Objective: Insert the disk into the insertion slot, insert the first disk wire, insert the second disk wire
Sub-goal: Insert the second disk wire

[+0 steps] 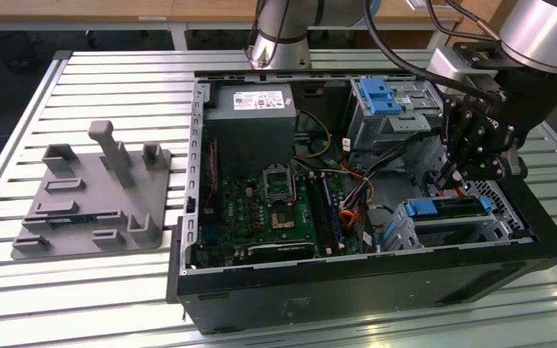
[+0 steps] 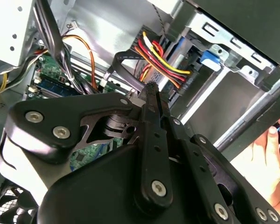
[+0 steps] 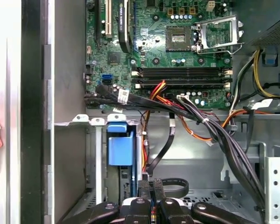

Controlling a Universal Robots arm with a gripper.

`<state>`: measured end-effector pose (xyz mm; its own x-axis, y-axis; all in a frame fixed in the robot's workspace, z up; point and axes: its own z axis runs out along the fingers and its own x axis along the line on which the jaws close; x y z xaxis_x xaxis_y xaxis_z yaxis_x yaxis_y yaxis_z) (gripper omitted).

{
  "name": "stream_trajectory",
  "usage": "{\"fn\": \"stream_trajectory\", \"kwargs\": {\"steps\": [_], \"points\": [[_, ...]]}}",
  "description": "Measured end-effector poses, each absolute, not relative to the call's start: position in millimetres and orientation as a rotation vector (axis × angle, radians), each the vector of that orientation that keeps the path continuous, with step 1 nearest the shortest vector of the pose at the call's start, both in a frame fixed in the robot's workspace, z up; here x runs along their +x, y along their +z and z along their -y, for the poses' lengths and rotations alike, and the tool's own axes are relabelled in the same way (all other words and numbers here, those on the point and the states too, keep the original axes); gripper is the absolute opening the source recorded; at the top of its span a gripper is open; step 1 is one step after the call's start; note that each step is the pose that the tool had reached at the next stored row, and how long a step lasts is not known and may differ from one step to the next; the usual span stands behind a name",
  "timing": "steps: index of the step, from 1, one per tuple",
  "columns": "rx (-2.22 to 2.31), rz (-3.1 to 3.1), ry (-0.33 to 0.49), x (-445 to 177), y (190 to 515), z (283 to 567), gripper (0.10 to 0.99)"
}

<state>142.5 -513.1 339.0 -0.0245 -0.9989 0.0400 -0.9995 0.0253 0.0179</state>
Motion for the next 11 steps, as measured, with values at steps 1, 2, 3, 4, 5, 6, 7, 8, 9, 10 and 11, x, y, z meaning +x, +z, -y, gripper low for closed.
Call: {"fn": "stream_trajectory", "kwargs": {"steps": [1,2,3,4,5,6,7,8,9,10,11], "points": [[2.165,2.22,0.022,142.5,339.0,515.2,0.149],[2.167,2.222,0.019,142.6,339.0,517.3,0.149],[2.169,2.223,0.014,142.6,338.9,519.2,0.149],[2.17,2.225,0.012,142.6,339.0,521.2,0.149],[2.171,2.226,0.009,142.5,339.0,523.1,0.149],[2.172,2.226,0.007,142.5,339.0,525.0,0.149],[2.173,2.227,0.005,142.6,339.0,526.8,0.149],[2.174,2.229,0.003,142.5,338.9,528.4,0.149],[2.175,2.23,0.0,142.5,338.9,529.6,0.149],[2.176,2.231,-0.002,142.5,339.0,530.5,0.149],[2.178,2.232,-0.005,142.6,339.0,531.1,0.149]]}}
